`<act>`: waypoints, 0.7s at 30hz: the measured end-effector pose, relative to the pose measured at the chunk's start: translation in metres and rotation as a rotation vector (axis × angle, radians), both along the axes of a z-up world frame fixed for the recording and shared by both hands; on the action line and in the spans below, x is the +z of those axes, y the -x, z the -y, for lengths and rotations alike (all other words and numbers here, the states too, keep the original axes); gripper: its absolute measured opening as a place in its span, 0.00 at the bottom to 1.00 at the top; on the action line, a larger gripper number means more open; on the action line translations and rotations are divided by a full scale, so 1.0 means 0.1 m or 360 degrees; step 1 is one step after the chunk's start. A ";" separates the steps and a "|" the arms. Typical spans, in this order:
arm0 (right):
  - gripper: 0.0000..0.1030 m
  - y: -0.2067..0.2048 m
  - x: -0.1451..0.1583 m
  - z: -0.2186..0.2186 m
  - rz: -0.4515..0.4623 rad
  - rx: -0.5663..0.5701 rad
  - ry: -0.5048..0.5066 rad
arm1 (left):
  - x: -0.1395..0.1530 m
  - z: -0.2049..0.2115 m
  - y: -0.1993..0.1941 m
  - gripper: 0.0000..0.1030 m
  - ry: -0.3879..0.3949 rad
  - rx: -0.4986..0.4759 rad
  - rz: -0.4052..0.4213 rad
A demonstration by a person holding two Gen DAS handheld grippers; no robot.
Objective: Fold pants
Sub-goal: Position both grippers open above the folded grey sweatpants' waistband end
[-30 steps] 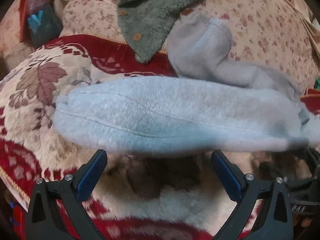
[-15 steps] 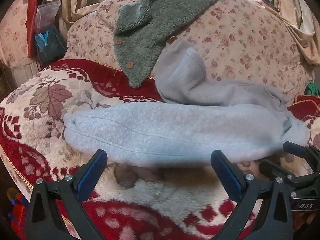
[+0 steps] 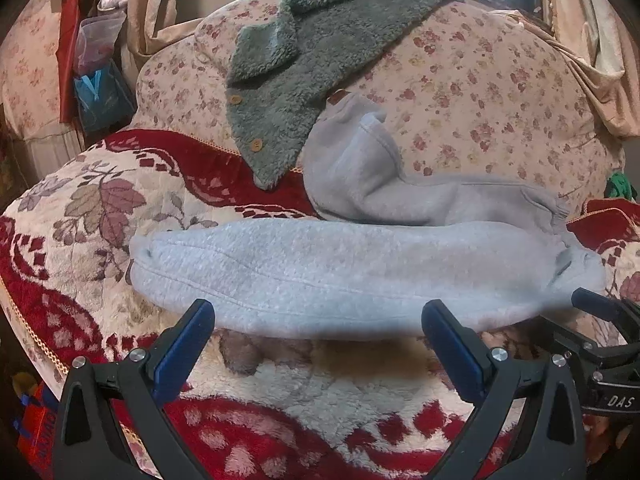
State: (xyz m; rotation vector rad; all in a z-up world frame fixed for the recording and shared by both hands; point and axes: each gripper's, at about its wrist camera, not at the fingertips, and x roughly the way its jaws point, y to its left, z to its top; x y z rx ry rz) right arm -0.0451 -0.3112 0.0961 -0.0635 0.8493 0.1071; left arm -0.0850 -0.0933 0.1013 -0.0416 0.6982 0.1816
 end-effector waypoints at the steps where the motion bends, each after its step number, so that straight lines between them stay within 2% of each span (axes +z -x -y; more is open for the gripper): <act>1: 1.00 0.00 0.00 0.02 -0.0002 -0.0014 0.0004 | 0.01 0.01 0.00 1.00 0.0005 -0.0003 0.0004; 14: 1.00 0.03 -0.02 0.20 -0.0047 -0.0104 -0.0002 | 0.02 0.10 0.01 1.00 0.0054 -0.0034 0.0031; 21: 1.00 0.00 -0.06 0.37 -0.0083 -0.0166 -0.0034 | -0.06 -0.02 -0.06 1.00 0.0010 -0.0024 -0.0081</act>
